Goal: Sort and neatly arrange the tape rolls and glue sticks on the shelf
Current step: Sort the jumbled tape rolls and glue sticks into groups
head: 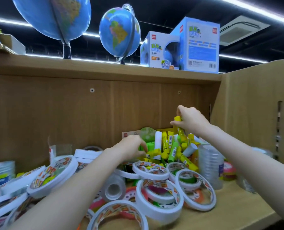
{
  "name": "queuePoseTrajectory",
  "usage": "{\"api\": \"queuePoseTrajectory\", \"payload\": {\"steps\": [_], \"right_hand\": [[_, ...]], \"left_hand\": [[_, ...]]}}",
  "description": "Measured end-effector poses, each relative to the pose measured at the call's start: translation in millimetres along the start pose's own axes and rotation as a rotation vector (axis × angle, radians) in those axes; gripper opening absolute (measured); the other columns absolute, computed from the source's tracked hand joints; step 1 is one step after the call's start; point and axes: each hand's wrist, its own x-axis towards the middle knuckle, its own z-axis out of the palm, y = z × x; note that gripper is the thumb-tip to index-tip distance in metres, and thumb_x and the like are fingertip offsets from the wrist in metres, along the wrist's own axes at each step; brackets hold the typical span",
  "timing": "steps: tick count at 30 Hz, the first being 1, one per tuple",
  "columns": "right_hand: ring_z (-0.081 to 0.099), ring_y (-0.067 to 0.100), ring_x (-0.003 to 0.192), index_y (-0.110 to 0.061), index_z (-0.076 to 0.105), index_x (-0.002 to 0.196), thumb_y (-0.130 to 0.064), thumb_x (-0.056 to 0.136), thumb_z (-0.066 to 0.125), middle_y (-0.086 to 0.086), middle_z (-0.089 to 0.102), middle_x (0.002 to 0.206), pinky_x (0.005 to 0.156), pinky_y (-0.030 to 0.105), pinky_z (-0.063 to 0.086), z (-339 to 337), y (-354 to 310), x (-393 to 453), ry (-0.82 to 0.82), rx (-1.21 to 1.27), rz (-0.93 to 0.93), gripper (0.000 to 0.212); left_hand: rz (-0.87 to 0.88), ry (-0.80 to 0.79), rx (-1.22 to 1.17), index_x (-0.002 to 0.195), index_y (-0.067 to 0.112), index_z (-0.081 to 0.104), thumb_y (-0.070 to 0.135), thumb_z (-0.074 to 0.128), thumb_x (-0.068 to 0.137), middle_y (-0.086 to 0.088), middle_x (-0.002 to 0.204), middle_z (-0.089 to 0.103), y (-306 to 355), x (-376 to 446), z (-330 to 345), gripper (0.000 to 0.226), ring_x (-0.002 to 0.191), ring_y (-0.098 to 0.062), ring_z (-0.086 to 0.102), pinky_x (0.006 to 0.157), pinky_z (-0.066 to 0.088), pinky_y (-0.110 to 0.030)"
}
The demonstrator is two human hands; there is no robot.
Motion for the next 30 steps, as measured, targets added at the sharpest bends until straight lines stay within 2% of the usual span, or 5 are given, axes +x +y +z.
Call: {"api": "queuePoseTrajectory", "payload": {"steps": [12, 19, 23, 27, 30], "right_hand": [[0.052, 0.031, 0.076, -0.008, 0.049, 0.101, -0.011, 0.089, 0.055, 0.017, 0.060, 0.097, 0.064, 0.034, 0.043, 8, 60, 11, -0.019, -0.051, 0.167, 0.014], [0.063, 0.034, 0.082, -0.006, 0.059, 0.104, -0.020, 0.091, 0.056, 0.016, 0.065, 0.095, 0.072, 0.039, 0.053, 27, 73, 12, -0.070, 0.047, 0.245, 0.020], [0.056, 0.022, 0.074, -0.010, 0.063, 0.095, -0.022, 0.092, 0.053, 0.008, 0.060, 0.088, 0.060, 0.025, 0.043, 11, 57, 14, 0.039, 0.351, 0.316, 0.015], [0.038, 0.015, 0.058, -0.010, 0.048, 0.080, 0.008, 0.087, 0.038, 0.007, 0.040, 0.070, 0.054, 0.027, 0.033, 2, 27, 13, -0.261, 0.939, 0.328, 0.022], [0.047, 0.015, 0.065, -0.009, 0.049, 0.099, 0.014, 0.086, 0.038, 0.011, 0.046, 0.086, 0.047, 0.021, 0.041, 14, 12, 13, -0.363, 0.894, 0.254, 0.028]], "left_hand": [[-0.023, 0.076, 0.046, 0.112, 0.018, 0.064, 0.023, 0.049, 0.093, -0.006, 0.118, 0.056, 12, 3, -4, 0.025, 0.110, -0.022, 0.052, 0.093, 0.043, -0.038], [-0.030, 0.074, 0.034, 0.110, 0.019, 0.064, 0.020, 0.047, 0.093, -0.005, 0.117, 0.057, 12, 6, -3, 0.025, 0.107, -0.021, 0.053, 0.093, 0.042, -0.040], [-0.030, 0.075, 0.005, 0.109, 0.019, 0.064, 0.019, 0.046, 0.093, -0.005, 0.117, 0.057, 12, 7, -1, 0.024, 0.101, -0.021, 0.055, 0.089, 0.044, -0.038], [-0.043, 0.089, -0.026, 0.111, 0.021, 0.062, 0.020, 0.045, 0.093, -0.002, 0.116, 0.055, 7, 3, 0, 0.025, 0.093, -0.018, 0.054, 0.085, 0.043, -0.033], [-0.083, 0.085, -0.015, 0.111, 0.022, 0.062, 0.020, 0.046, 0.092, -0.003, 0.115, 0.056, 1, -5, -2, 0.025, 0.103, -0.020, 0.053, 0.090, 0.042, -0.035]]}}
